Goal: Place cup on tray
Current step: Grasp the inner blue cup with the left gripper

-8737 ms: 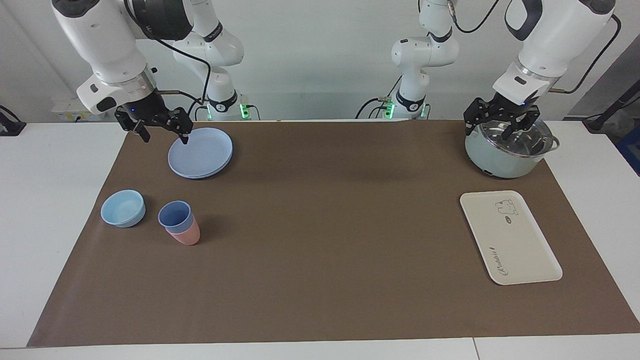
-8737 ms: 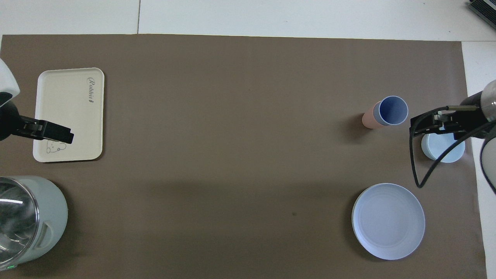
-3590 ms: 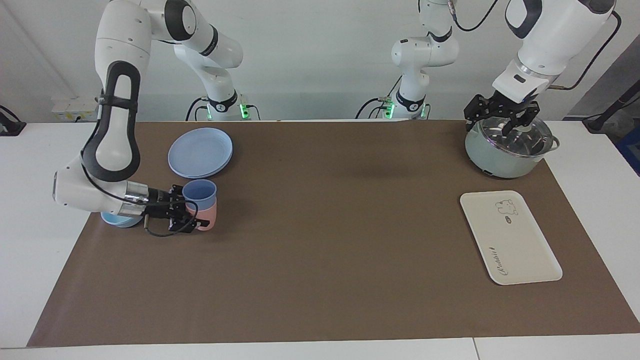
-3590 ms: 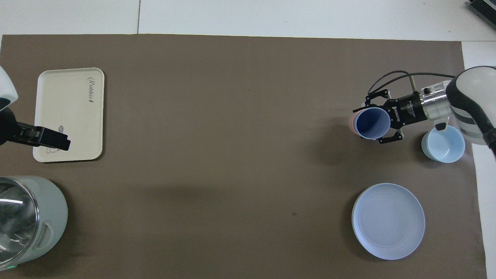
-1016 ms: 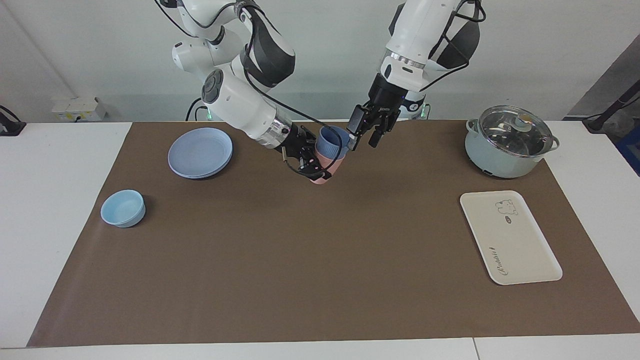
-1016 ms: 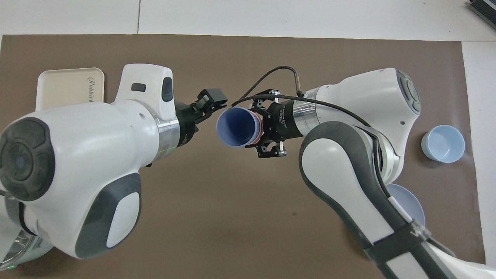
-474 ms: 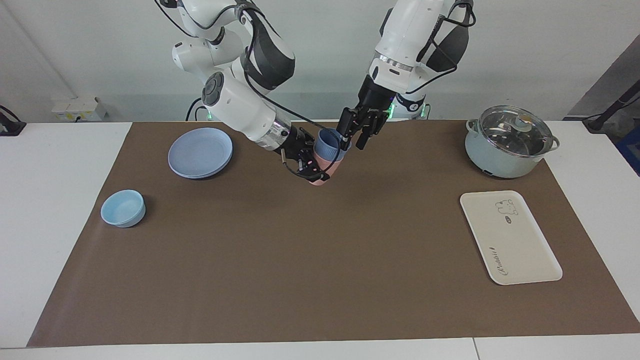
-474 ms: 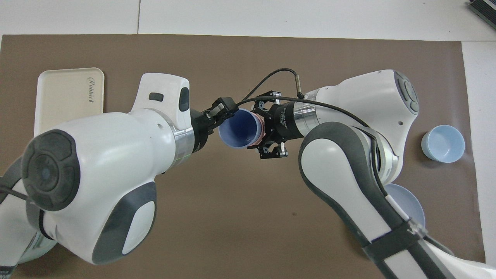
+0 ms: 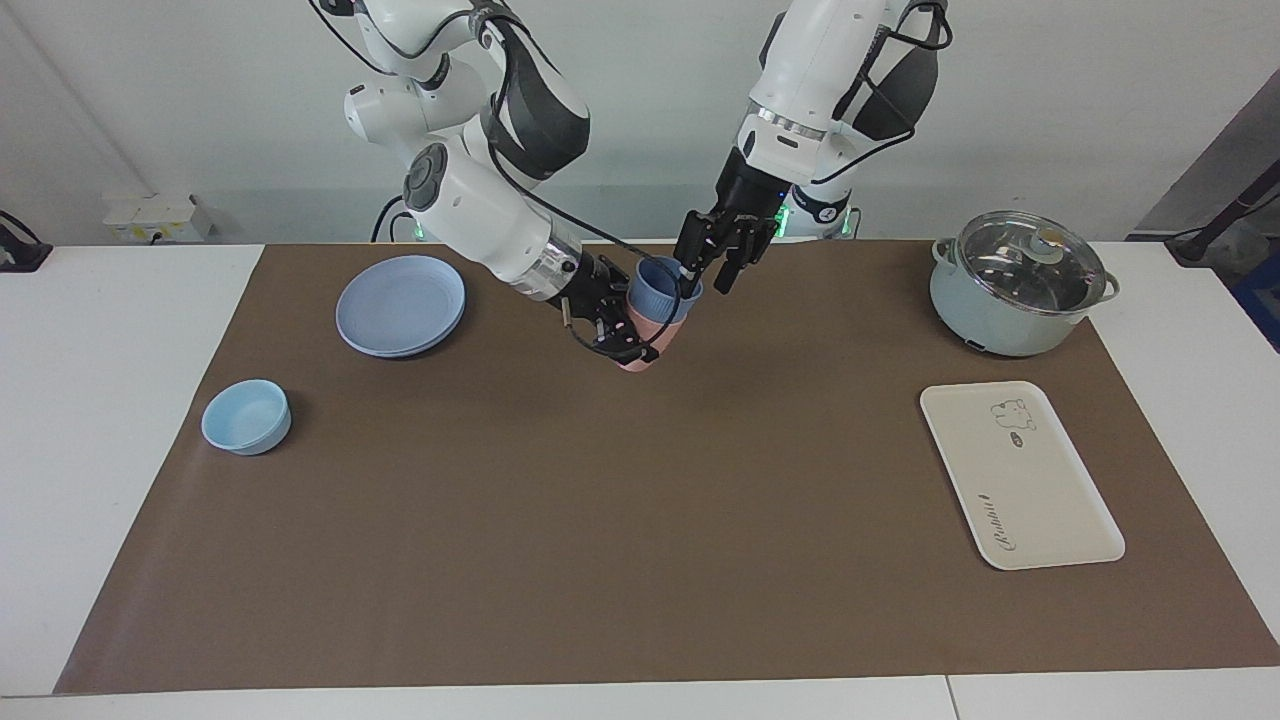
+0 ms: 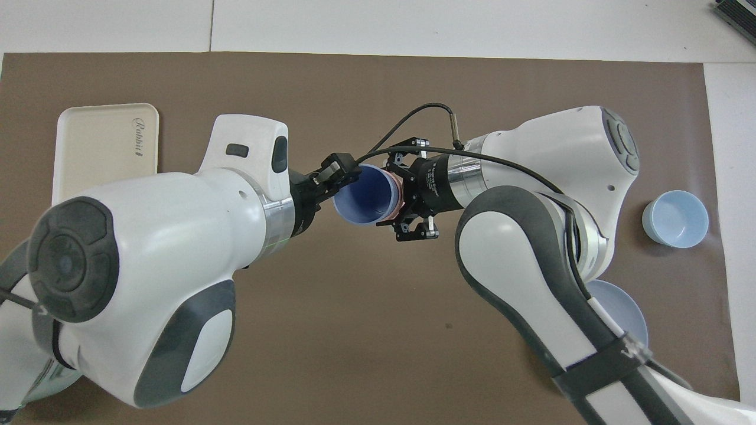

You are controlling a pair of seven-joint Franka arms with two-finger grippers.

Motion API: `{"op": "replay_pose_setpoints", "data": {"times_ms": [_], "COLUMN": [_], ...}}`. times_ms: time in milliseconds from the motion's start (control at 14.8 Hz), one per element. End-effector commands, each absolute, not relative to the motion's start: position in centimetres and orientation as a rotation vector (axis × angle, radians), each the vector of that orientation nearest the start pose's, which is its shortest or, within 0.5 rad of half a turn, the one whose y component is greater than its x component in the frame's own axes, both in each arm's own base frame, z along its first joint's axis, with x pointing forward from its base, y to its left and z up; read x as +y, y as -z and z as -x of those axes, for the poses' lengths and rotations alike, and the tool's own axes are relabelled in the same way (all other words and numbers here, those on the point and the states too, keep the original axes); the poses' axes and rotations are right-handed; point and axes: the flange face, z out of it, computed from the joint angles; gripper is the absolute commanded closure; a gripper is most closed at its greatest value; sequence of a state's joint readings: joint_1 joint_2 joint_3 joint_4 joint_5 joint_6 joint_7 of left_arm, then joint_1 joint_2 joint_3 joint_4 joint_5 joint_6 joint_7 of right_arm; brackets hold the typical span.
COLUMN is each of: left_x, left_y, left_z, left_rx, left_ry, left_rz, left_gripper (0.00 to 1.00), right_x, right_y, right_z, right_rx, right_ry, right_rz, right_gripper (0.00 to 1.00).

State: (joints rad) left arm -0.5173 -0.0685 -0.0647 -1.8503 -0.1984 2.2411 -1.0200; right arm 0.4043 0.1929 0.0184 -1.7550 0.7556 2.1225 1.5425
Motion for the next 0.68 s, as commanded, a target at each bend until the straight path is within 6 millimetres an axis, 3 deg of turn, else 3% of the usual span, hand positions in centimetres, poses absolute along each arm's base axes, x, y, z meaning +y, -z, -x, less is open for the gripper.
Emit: {"op": "replay_pose_setpoints", "data": {"times_ms": [0, 339, 610], "left_x": [-32.2, -33.2, -32.6], "left_y": [-60.1, -59.5, -59.8], "left_z": [-47.2, -46.1, -46.6], "left_rx": [-0.931, -0.941, -0.955], "left_ry": [0.308, 0.289, 0.318], "left_rz": [3.458, 3.46, 3.463], "left_gripper": [0.25, 0.25, 0.25], "right_x": [29.1, 29.1, 29.1], "right_y": [-49.1, -49.1, -49.0], "right_z": [-56.9, -56.9, -56.9], "right_rx": [1.724, 1.724, 1.723], "right_ry": [-0.597, -0.596, -0.588], "right_rz": [1.892, 1.893, 1.906], "right_gripper": [1.0, 1.0, 1.0]}}
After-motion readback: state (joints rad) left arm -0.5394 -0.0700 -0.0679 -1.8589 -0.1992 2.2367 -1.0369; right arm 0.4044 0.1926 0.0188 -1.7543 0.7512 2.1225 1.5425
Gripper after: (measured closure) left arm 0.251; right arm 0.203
